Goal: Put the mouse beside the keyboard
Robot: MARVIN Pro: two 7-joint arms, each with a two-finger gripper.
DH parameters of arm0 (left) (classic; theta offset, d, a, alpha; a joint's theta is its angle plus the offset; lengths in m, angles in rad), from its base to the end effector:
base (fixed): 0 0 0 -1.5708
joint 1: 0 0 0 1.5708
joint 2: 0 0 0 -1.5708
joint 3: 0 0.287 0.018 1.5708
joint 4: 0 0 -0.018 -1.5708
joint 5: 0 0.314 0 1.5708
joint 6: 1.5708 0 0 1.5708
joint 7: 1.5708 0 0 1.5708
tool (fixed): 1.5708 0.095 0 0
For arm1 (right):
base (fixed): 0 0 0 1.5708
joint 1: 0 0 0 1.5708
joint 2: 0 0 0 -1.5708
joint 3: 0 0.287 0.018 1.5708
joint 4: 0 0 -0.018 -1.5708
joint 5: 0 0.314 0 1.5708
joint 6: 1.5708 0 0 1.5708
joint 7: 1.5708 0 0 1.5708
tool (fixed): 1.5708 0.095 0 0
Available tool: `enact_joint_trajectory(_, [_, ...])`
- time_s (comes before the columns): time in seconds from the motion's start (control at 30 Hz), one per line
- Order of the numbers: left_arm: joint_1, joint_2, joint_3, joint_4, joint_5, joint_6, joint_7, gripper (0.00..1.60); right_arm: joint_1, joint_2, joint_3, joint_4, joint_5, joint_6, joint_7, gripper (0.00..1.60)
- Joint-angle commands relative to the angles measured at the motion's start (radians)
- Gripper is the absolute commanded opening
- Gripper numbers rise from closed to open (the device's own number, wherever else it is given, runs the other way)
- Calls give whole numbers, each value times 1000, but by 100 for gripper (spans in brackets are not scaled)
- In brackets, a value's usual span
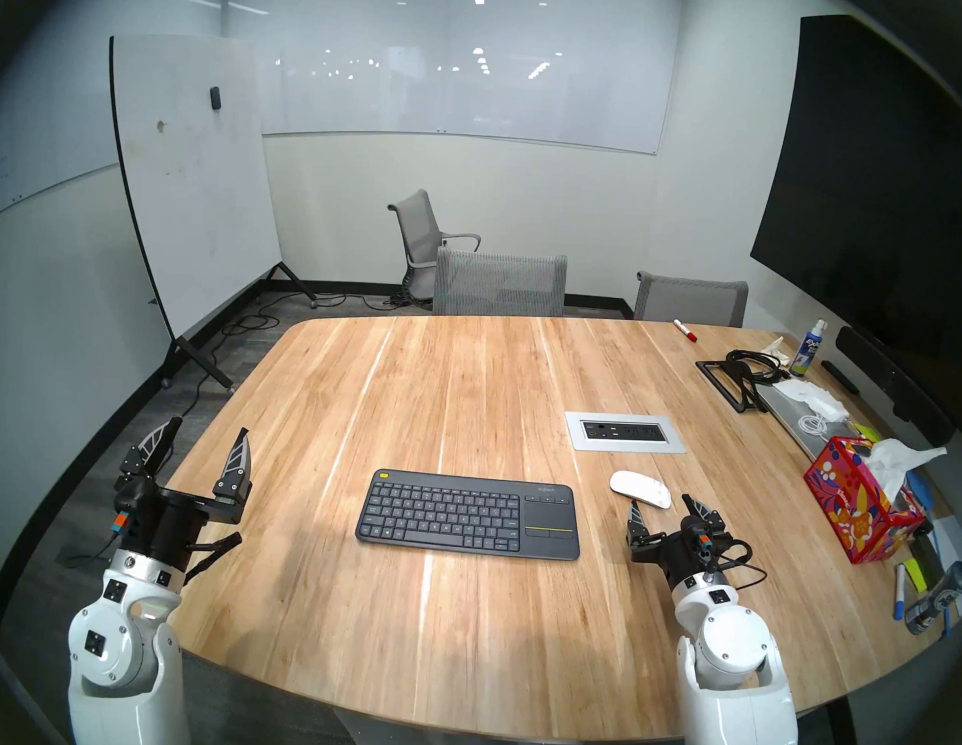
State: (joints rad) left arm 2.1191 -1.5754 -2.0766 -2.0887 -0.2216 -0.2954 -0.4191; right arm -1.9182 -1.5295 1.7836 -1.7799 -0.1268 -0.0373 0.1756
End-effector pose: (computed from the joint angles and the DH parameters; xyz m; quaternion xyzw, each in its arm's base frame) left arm 0.2380 0.1437 -0.2367 -0.5999 0.0515 -0.7961 0.0613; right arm 0.3160 -0.0812 -0.3436 0.7466 0.0744 0.6564 0.0786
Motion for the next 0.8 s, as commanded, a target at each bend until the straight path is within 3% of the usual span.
enact_joint_trajectory(0.0, [0,0,1,-14,0,3,0,160,20,28,7,-41,6,-3,25,160])
enact_joint_trajectory(0.33, [-3,-5,-2,-13,2,3,-6,160,22,129,76,-36,4,10,115,160])
enact_joint_trajectory(0.53, [-5,-8,-4,-12,3,3,-10,160,50,192,136,-16,-2,14,212,160])
enact_joint_trajectory(0.77, [-8,-12,-6,-12,4,3,-14,160,103,282,170,18,45,34,355,160])
